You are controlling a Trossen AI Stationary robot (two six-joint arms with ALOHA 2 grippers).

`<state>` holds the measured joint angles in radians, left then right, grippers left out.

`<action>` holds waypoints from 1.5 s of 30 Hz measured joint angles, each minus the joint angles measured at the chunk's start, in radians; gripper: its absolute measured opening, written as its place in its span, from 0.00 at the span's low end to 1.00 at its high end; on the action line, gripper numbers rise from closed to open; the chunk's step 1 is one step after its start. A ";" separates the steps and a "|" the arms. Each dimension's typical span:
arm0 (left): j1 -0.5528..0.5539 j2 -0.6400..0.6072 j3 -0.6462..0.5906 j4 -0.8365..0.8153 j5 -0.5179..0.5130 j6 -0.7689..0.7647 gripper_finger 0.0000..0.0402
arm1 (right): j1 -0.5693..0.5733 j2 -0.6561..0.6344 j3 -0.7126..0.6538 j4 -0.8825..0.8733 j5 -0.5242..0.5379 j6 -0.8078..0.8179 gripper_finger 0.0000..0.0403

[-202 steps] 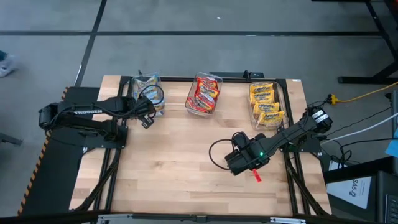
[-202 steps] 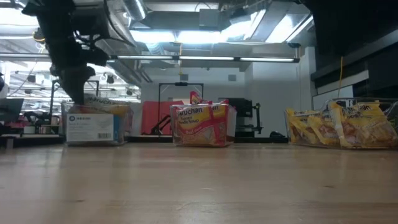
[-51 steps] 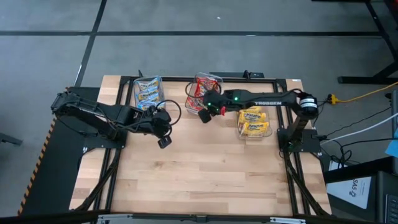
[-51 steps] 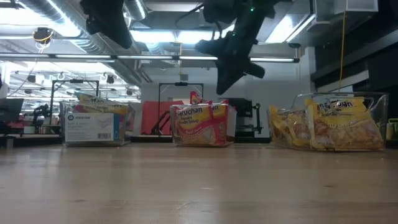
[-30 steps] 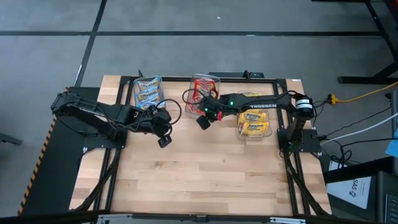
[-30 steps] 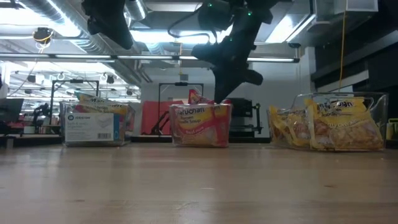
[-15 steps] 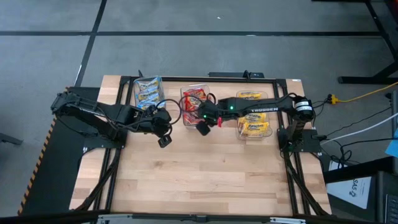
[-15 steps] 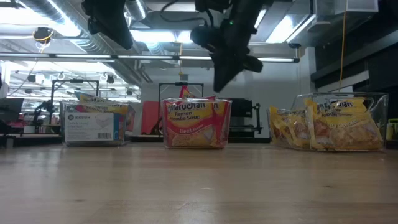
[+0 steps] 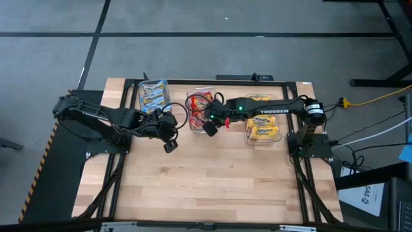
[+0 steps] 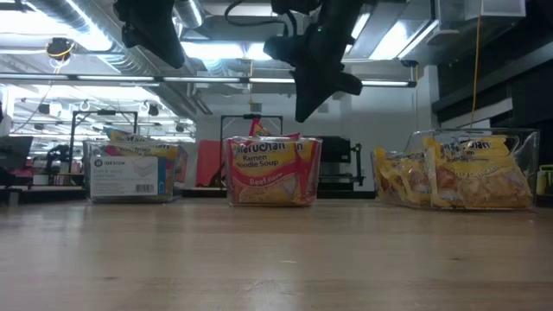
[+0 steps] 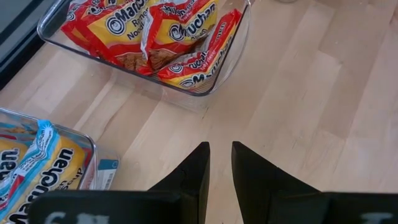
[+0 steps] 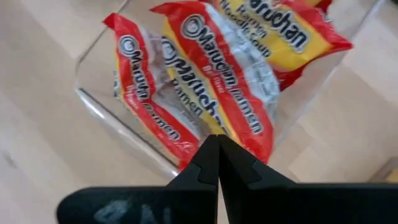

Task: Sort Maruchan noodles
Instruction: Adjust the middle transparent basket, then adjust the left transparent basket

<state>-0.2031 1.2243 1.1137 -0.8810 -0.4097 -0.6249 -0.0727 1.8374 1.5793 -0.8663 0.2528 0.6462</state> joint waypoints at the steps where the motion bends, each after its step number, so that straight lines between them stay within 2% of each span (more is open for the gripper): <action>1: 0.000 0.000 0.000 0.000 0.000 0.000 0.15 | -0.001 0.000 -0.003 0.004 -0.011 0.000 0.00; 14: 0.000 0.000 0.000 0.001 -0.001 0.002 0.15 | -0.006 0.064 -0.011 0.000 -0.086 0.003 0.00; 21: 0.000 0.000 0.000 0.000 -0.001 0.007 0.15 | -0.001 0.076 -0.011 -0.032 -0.114 0.146 0.00; 27: 0.000 0.000 0.000 0.000 -0.001 0.007 0.15 | 0.043 0.076 -0.011 -0.025 -0.135 0.190 0.00; 35: 0.000 0.000 0.000 0.000 -0.001 0.007 0.15 | 0.080 0.076 -0.011 -0.025 -0.125 0.224 0.00; 40: 0.000 0.000 0.000 0.000 -0.001 0.008 0.15 | 0.077 0.070 -0.010 -0.023 -0.062 0.213 0.00; 45: 0.000 -0.010 -0.001 -0.001 0.000 0.008 0.15 | 0.064 0.070 0.059 -0.028 -0.019 0.156 0.00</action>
<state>-0.2032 1.2147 1.1126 -0.8824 -0.4093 -0.6170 -0.0092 1.9076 1.6387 -0.8942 0.2340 0.8020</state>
